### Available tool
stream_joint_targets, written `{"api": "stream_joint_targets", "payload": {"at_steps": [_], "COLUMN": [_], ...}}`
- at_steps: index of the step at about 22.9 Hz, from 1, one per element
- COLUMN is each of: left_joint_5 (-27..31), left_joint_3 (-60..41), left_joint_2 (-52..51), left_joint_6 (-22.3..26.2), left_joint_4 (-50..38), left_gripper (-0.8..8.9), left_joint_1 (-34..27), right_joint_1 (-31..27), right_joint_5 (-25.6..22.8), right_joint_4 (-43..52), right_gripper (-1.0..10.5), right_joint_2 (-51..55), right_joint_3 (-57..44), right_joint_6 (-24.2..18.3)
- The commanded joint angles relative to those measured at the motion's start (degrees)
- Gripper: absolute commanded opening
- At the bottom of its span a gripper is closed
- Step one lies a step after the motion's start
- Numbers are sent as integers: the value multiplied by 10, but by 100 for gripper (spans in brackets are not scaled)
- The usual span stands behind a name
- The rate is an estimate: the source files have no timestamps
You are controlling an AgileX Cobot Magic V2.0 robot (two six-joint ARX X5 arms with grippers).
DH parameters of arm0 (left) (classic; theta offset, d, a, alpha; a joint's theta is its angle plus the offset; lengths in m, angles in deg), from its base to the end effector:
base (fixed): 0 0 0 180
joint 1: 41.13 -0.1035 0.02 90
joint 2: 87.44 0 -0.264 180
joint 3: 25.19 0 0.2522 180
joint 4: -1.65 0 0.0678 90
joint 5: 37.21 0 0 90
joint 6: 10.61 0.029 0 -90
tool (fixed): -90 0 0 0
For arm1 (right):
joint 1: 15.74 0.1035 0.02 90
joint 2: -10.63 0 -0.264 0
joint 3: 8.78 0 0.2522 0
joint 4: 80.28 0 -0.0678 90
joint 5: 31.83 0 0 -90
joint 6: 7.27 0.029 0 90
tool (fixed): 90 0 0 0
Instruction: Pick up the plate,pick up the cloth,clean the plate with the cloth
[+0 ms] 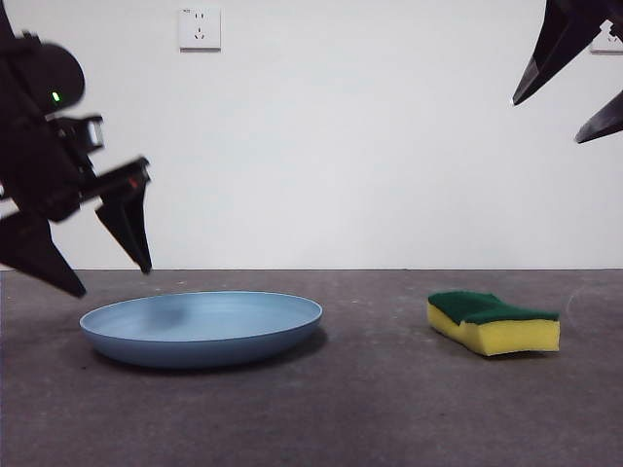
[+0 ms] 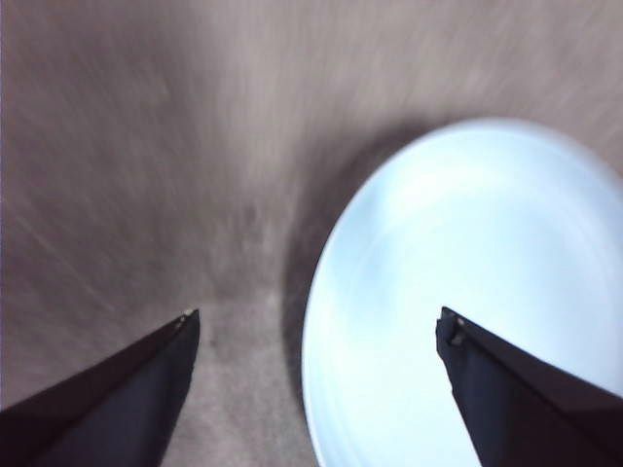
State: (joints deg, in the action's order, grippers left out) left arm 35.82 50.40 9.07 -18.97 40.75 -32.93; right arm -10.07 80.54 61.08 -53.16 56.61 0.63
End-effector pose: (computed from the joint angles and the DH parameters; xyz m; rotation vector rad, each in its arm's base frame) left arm 0.3286 -0.0559 0.1930 -0.2108 1.0805 -0.3209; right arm 0.2288 0.0338 0.2904 0.2252 0.6781 0.4273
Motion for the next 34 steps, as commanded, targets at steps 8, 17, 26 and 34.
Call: {"api": "stream_joint_targets", "payload": {"at_steps": [8,17,26,34], "left_joint_5": [7,19,19,19], "left_joint_3": [-1,-1,2,2], "left_joint_2": [59,61,-57,-210], "left_joint_6": [10,42,50,52], "left_joint_4": [-4,-9,14,76], "left_gripper": [403,-8,-8,-8], "left_joint_1": [28,35,49,56], "right_joint_1": [1,1,49,108], "right_joint_5": [0,1,-52,-141], "right_joint_4": [3,3,-51,-141], "right_gripper": [379,379,374,375], "right_joint_2": [-2,-2,-41,-230], "right_joint_3": [1,1,55,161], "right_joint_6": [-5,-5,-73,-138]}}
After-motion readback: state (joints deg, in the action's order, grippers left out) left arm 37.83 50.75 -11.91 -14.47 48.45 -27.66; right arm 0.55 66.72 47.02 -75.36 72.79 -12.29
